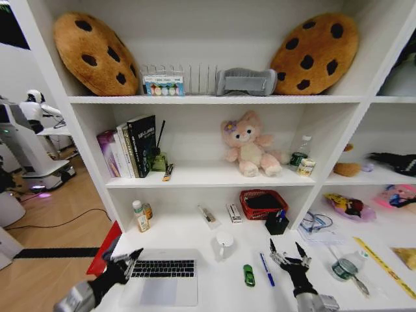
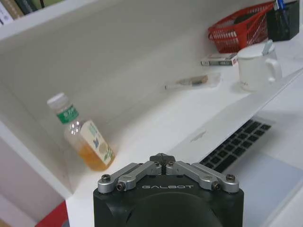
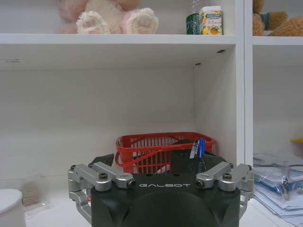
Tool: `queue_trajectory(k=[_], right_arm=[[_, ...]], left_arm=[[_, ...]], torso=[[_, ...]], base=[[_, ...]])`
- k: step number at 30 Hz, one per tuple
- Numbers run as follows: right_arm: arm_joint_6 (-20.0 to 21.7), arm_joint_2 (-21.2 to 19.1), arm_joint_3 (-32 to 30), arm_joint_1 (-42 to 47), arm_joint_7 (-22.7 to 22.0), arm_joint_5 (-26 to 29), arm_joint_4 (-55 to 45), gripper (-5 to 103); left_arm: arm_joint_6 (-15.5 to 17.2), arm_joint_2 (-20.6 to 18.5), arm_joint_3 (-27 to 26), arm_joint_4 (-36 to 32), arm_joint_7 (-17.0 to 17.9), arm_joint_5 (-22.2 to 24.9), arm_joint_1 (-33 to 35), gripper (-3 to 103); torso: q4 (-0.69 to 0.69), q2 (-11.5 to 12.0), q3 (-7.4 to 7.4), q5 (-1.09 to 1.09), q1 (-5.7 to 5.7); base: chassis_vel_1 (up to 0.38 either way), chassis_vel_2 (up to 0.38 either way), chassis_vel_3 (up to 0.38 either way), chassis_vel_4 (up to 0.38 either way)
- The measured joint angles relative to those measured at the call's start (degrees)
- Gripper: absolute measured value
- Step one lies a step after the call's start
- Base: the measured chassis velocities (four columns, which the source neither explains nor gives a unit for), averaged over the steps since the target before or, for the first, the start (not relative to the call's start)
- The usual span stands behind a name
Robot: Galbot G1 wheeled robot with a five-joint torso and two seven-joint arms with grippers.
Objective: Organize the objects on the table.
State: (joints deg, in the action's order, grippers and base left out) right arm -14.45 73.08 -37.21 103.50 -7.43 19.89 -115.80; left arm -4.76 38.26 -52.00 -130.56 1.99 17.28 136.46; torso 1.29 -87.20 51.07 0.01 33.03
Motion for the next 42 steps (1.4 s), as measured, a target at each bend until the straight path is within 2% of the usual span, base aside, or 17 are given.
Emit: queue_trajectory(k=[6, 8, 9, 11, 13, 15, 17, 20, 22, 23, 29, 31, 33, 38, 40, 41, 42], right_arm=[[-0.1, -0.5, -0.4, 0.6, 0.0, 0.3, 0.0, 100], [-0.5, -0.8, -1.1, 1.2, 0.0, 0.9, 0.1, 100], [-0.5, -0.8, -1.1, 1.2, 0.0, 0.9, 0.1, 100], [-0.9, -0.9, -1.7, 1.9, 0.1, 1.6, 0.1, 100], [-1.1, -1.1, -1.8, 2.3, 0.1, 1.8, 0.0, 100], [-1.2, -1.2, -1.8, 2.5, 0.2, 1.9, -0.1, 100], [-1.4, -1.3, -1.6, 2.9, 0.2, 1.8, -0.4, 100], [-1.4, -1.3, -1.3, 3.2, 0.4, 1.4, -0.8, 100], [-1.7, -0.9, -0.4, 4.2, 0.7, 0.3, -1.7, 100], [-1.7, -0.9, -0.4, 4.2, 0.7, 0.3, -1.7, 100], [-3.6, 0.6, 1.5, 9.1, 1.8, -3.0, -4.9, 100], [-3.8, 0.8, 1.7, 9.5, 1.9, -3.4, -5.0, 100], [-4.5, 1.0, 2.1, 10.4, 2.0, -4.1, -5.1, 100], [-5.3, 1.5, 3.1, 11.4, 2.0, -5.2, -4.6, 100], [-5.4, 1.7, 3.7, 11.5, 2.0, -5.7, -4.2, 100], [-5.8, 2.3, 5.4, 11.5, 2.1, -7.0, -3.0, 100], [-5.8, 2.3, 5.4, 11.5, 2.1, -7.0, -3.0, 100]], left_arm=[[-1.3, 7.1, 4.5, 4.0, -0.7, -2.7, -4.4, 0], [-1.3, 12.2, 7.0, 5.1, -0.7, -2.8, -8.1, 0], [-1.3, 12.2, 7.0, 5.1, -0.7, -2.8, -8.1, 0], [-1.3, 17.8, 8.8, 5.3, -0.7, -2.2, -11.2, 0], [-1.3, 20.7, 8.6, 4.7, -0.6, -1.1, -12.4, -3], [-1.6, 22.1, 7.8, 4.1, -0.3, -0.2, -13.0, 1], [-2.2, 24.2, 5.3, 2.7, 0.4, 2.9, -13.4, 11], [-2.9, 25.6, 3.6, 2.1, 0.8, 4.2, -13.4, 17], [-4.4, 28.6, -0.8, 1.7, 0.9, 6.4, -13.6, 34], [-4.4, 28.6, -0.8, 1.7, 0.9, 6.4, -13.6, 34], [-4.6, 32.9, -11.1, -0.4, 0.9, 18.7, -14.2, 61], [-4.6, 33.2, -12.0, -0.7, 0.8, 20.1, -14.2, 61], [-4.4, 34.4, -13.7, -1.6, 0.8, 22.7, -14.2, 72], [-3.4, 35.3, -14.4, -2.4, 0.9, 23.7, -14.1, 88], [-3.3, 35.3, -14.4, -2.4, 0.9, 23.8, -14.1, 88], [-3.2, 35.3, -14.4, -2.5, 0.9, 23.8, -14.1, 98], [-3.2, 35.3, -14.4, -2.5, 0.9, 23.8, -14.1, 98]], torso=[[0.03, 0.0, 0.00, -0.01, 0.00], [0.04, 0.0, 0.00, -0.01, 0.00], [0.04, 0.0, 0.00, -0.01, 0.00], [0.03, 0.0, 0.00, -0.02, 0.00], [0.02, 0.0, 0.00, -0.02, 0.00], [0.02, 0.0, 0.00, 0.00, 0.00], [0.04, 0.0, 0.00, 0.00, 0.01], [0.03, 0.0, 0.00, 0.00, 0.01], [0.02, 0.0, 0.00, -0.01, 0.02], [0.02, 0.0, 0.00, -0.01, 0.02], [0.03, 0.0, 0.01, -0.02, 0.02], [0.03, 0.0, 0.00, -0.02, 0.02], [0.02, 0.0, 0.00, -0.02, 0.01], [0.02, 0.0, 0.00, -0.02, 0.02], [0.02, 0.0, 0.01, -0.02, 0.02], [0.02, 0.0, 0.00, -0.02, 0.02], [0.02, 0.0, 0.00, -0.02, 0.02]], base=[[0.000, 0.000, 0.000, 0.000], [0.000, 0.000, 0.000, 0.000], [0.000, 0.000, 0.000, 0.000], [0.000, 0.000, 0.000, 0.000], [0.000, 0.000, 0.000, 0.000], [0.000, 0.000, 0.000, 0.000], [0.000, 0.000, 0.000, 0.000], [0.000, 0.000, 0.000, 0.000], [0.000, 0.000, 0.000, 0.000], [0.000, 0.000, 0.000, 0.000], [0.000, 0.000, 0.000, 0.000], [0.000, 0.000, 0.000, 0.000], [0.000, 0.000, 0.000, 0.000], [0.000, 0.000, 0.000, 0.000], [0.000, 0.000, 0.000, 0.000], [0.000, 0.000, 0.000, 0.000], [0.000, 0.000, 0.000, 0.000]])
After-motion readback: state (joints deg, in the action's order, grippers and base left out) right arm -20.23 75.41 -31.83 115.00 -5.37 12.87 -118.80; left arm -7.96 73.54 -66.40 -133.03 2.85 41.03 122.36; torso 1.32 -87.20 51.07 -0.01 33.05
